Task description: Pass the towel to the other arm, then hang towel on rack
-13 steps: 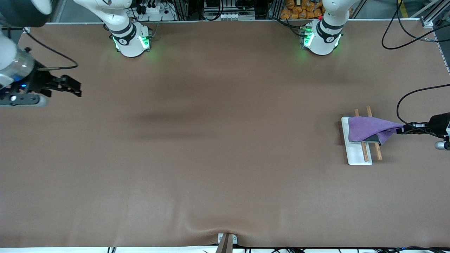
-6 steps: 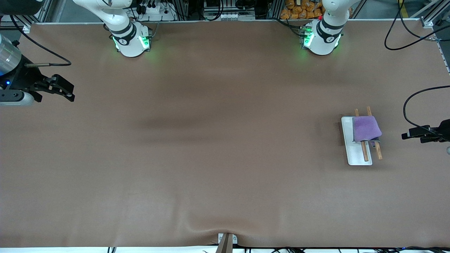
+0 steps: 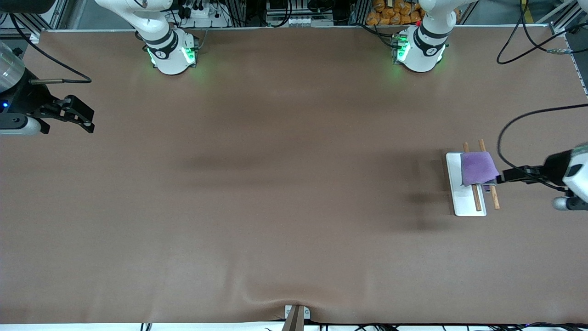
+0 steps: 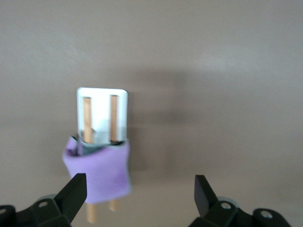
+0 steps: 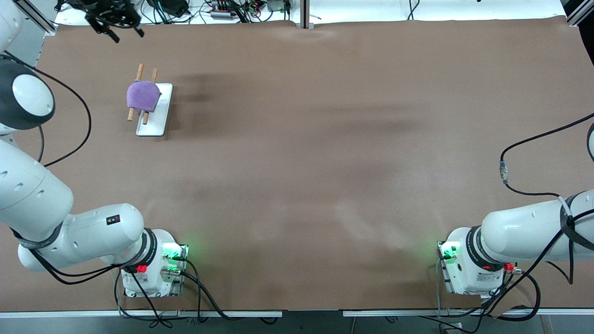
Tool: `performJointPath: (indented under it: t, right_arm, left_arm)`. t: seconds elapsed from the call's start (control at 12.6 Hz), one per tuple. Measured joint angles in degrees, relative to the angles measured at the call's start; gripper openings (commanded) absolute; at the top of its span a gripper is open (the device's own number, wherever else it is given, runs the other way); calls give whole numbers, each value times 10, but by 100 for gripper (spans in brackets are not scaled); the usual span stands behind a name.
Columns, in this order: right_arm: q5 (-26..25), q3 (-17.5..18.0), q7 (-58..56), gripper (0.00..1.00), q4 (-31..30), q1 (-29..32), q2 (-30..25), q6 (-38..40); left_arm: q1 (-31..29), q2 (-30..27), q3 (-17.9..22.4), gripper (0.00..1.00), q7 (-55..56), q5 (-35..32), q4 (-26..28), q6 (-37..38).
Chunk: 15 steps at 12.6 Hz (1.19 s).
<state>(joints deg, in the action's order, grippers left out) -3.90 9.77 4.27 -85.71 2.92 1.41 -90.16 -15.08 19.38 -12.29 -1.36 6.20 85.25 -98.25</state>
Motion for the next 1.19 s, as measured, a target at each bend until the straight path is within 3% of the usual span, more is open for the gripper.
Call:
performJointPath:
  t: [0.24,0.48,1.19]
  right_arm:
    - [-2,2,0,100,0,-7,0,0]
    - [-2,2,0,100,2,-15,0,0]
    - [-2,3,0,100,6,-15,0,2]
  left_arm:
    - [68,-33,-1,100,124,-40,-1,29]
    - [113,-62,-1,100,171,-67,-1,50]
    - [121,-101,-13,100,169,-74,-43,125]
